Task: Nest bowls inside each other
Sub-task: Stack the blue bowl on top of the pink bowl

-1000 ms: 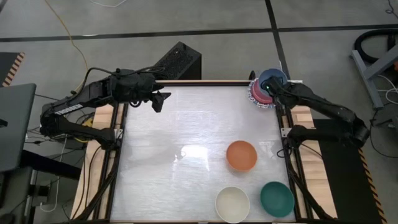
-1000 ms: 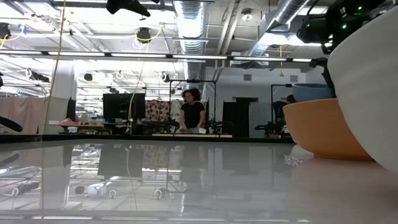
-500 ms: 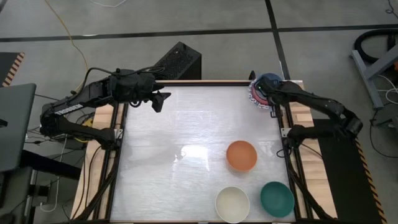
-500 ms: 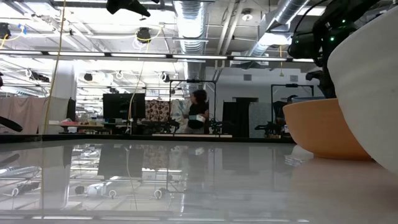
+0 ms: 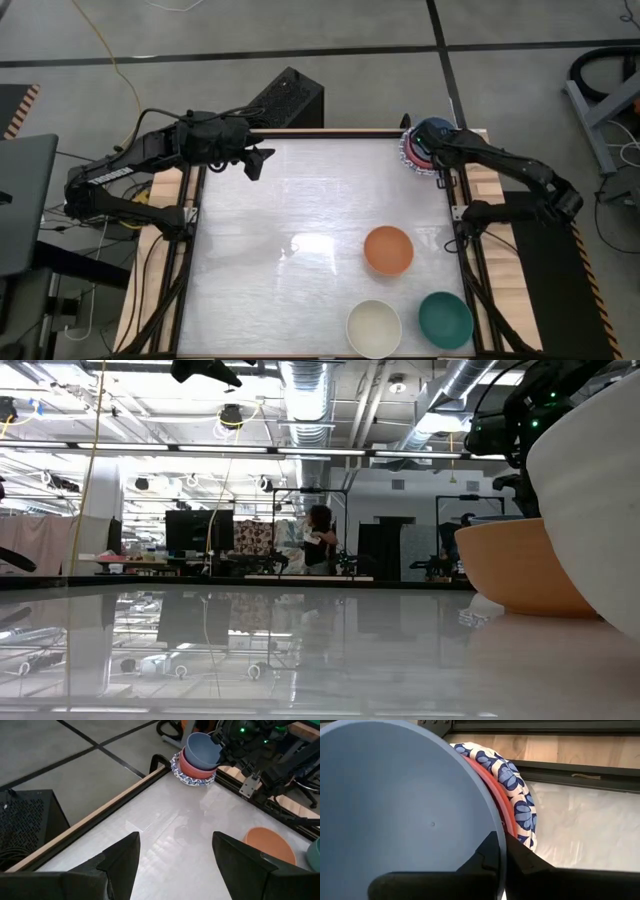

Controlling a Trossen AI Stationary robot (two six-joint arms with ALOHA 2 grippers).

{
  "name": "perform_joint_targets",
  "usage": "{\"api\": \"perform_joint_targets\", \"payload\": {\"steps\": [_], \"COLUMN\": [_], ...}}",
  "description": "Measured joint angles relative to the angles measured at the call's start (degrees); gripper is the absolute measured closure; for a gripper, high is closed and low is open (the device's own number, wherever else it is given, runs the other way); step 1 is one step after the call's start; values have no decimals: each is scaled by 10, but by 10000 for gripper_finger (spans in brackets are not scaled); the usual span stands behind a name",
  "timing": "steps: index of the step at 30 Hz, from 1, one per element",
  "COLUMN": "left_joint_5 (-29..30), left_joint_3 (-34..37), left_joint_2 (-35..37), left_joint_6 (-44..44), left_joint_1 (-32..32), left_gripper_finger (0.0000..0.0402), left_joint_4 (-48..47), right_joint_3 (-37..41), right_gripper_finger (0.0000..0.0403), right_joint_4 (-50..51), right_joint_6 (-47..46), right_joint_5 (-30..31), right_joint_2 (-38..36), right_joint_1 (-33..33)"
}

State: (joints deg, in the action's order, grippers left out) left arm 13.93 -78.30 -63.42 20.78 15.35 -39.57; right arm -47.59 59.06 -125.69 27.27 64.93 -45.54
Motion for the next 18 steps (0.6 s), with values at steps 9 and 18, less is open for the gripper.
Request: {"api": "perform_joint_targets", "payload": {"steps": [9,18], "left_joint_5": [0,0], "left_joint_3": [0,0], "left_joint_2": [0,0], "left_joint_6": [0,0], "left_joint_1": [0,0], "left_gripper_finger": [164,164], "left_joint_4": [0,-22], "right_joint_3": [0,0], "right_gripper_finger": [330,280], "right_joint_4": [-8,-22], "right_joint_6": [40,87], "right_joint_5": [-1,0], "right_joint_2": [0,-7], "right_joint_1": [0,0]}}
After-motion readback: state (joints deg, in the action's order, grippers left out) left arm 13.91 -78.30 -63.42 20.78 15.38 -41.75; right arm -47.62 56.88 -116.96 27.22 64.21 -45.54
